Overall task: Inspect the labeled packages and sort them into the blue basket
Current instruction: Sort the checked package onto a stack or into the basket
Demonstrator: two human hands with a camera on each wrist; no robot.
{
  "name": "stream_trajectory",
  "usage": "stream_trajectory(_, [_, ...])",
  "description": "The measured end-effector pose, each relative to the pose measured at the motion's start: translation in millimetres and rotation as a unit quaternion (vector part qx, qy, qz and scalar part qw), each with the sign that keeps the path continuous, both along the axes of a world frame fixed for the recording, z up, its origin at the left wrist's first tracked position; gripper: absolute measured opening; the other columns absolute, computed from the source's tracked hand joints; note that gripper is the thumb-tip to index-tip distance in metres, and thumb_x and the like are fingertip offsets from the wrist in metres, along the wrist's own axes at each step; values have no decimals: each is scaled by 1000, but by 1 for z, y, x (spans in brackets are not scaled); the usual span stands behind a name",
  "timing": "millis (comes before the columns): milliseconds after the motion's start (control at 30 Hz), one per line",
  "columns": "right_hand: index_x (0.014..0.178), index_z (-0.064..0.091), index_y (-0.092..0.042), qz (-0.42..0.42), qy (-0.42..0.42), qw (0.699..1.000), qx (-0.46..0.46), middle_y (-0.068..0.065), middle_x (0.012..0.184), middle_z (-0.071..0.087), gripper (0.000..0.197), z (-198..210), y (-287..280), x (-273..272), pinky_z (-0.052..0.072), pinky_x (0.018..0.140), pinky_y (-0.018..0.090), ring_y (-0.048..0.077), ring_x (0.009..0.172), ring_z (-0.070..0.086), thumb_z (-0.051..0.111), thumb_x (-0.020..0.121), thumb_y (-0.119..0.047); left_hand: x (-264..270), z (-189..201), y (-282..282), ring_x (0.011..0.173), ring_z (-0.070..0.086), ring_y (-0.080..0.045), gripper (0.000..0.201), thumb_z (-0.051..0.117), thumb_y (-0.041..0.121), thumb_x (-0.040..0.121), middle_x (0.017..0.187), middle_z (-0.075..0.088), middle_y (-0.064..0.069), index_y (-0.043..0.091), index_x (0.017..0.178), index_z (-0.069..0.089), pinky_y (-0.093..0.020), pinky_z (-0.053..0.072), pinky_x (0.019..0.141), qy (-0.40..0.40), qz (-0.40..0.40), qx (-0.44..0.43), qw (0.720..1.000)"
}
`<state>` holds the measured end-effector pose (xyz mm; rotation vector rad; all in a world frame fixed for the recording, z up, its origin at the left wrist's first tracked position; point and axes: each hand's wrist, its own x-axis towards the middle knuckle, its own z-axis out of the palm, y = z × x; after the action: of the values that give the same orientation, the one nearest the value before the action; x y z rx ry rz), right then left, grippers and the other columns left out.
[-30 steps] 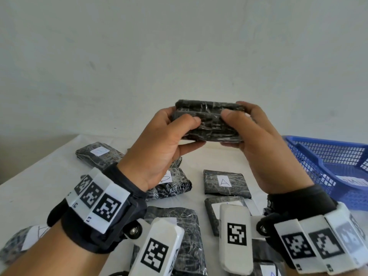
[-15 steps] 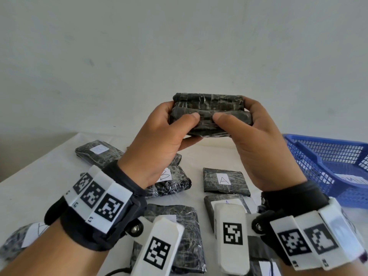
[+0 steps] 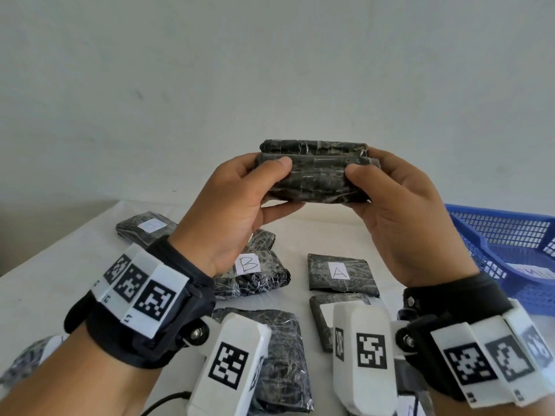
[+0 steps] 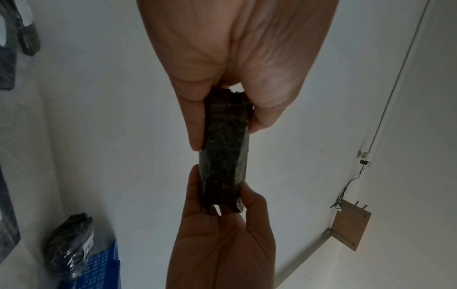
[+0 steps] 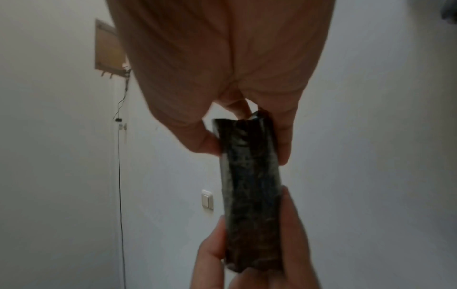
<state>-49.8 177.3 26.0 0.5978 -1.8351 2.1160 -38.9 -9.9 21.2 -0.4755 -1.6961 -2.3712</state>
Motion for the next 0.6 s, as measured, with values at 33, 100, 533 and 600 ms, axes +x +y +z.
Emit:
stream_trajectory(33, [114,70,-3,0,0,1000,-8,21,114,76,33,0,1,0,57,105,48,27,104,74,61,87,-20,0,0,0,106,73,-26,23,54,12,104,109,75,-18,-5,112,66,-37,63,82,-3,1,0,1000])
stream_trajectory(100, [108,70,0,19,-4,999,-26,23,110,75,28,0,2,-2,56,105,47,27,103,72,59,89,-19,-1,-1,0,107,73,-26,22,53,11,105,107,76,-17,-4,110,68,-38,63,81,-5,8,3,1000])
stream_trajectory(533, [117,65,1,10,-44,998,-52,18,104,75,34,2,-4,1,55,104,49,22,99,71,60,90,-19,2,2,3,95,72,-18,26,51,18,104,94,74,-6,12,90,71,-40,64,86,-20,13,3,1000])
stream_trajectory(600, [112,67,-5,-5,-44,997,-56,12,98,74,23,2,-6,1,58,98,47,19,92,71,59,93,-14,2,2,4,97,72,-18,24,53,21,104,94,75,-5,12,92,72,-40,64,86,-17,15,-2,1000])
